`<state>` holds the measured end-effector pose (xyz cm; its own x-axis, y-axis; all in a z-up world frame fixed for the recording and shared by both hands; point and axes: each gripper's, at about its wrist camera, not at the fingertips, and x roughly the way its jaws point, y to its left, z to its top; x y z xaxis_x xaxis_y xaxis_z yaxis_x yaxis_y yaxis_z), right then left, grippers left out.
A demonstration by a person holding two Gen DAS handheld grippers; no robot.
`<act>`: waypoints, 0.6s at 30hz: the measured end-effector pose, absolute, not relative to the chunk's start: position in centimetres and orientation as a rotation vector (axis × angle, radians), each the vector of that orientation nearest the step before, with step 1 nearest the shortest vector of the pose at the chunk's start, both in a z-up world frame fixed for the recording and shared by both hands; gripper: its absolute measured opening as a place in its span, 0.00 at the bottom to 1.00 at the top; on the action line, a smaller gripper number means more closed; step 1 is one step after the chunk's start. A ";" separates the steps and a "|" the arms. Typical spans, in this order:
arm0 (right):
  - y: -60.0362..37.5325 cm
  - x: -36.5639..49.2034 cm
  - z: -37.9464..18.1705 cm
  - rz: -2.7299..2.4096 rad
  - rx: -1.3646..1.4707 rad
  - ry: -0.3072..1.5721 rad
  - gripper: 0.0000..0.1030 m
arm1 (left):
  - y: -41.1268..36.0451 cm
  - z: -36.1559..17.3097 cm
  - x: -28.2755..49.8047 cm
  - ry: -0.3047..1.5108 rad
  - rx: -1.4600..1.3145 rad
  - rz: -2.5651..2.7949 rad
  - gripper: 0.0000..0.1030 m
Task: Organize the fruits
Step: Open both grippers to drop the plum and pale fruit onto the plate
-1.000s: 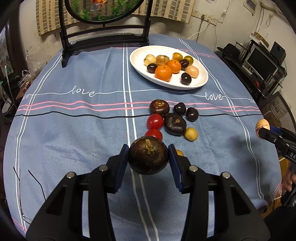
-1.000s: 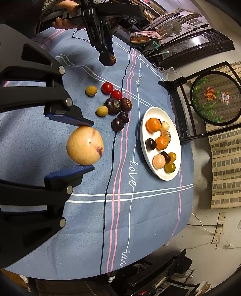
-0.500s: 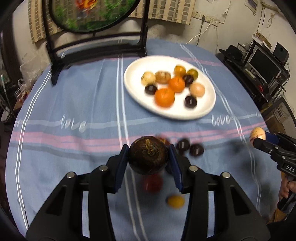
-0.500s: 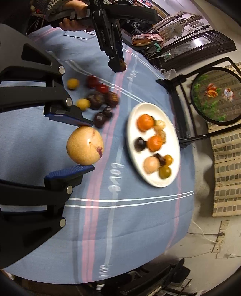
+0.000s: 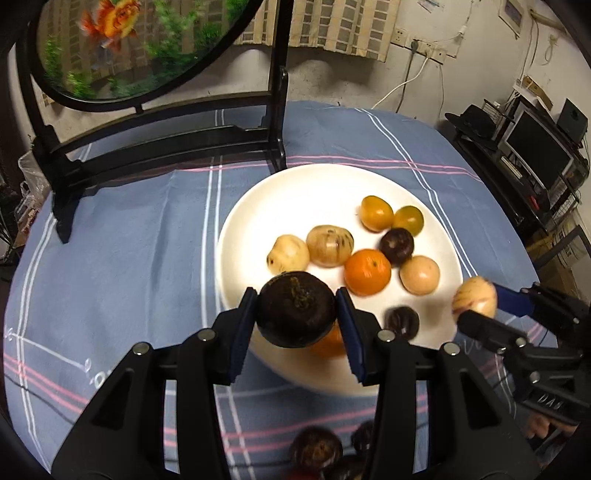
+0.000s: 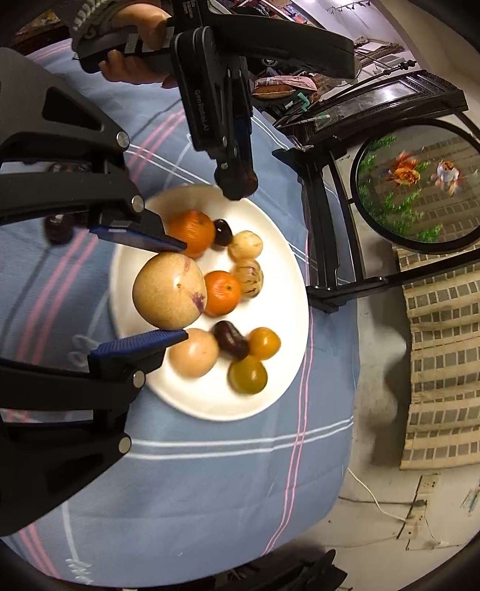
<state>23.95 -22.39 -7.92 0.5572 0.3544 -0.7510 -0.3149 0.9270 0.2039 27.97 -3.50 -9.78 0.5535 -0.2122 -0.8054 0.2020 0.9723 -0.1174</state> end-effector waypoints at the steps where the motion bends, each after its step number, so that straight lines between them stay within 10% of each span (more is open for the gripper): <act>1: -22.3 24.4 -8.1 0.395 0.051 0.898 0.41 | -3.6 -10.0 28.3 0.954 -0.014 -0.247 0.43; 12: -21.8 26.5 -10.0 0.389 0.032 0.918 0.42 | -7.0 -11.2 30.0 0.971 0.003 -0.318 0.44; 18: -22.8 25.6 -9.0 0.361 0.050 0.887 0.60 | -6.9 -10.0 29.2 0.934 0.011 -0.302 0.57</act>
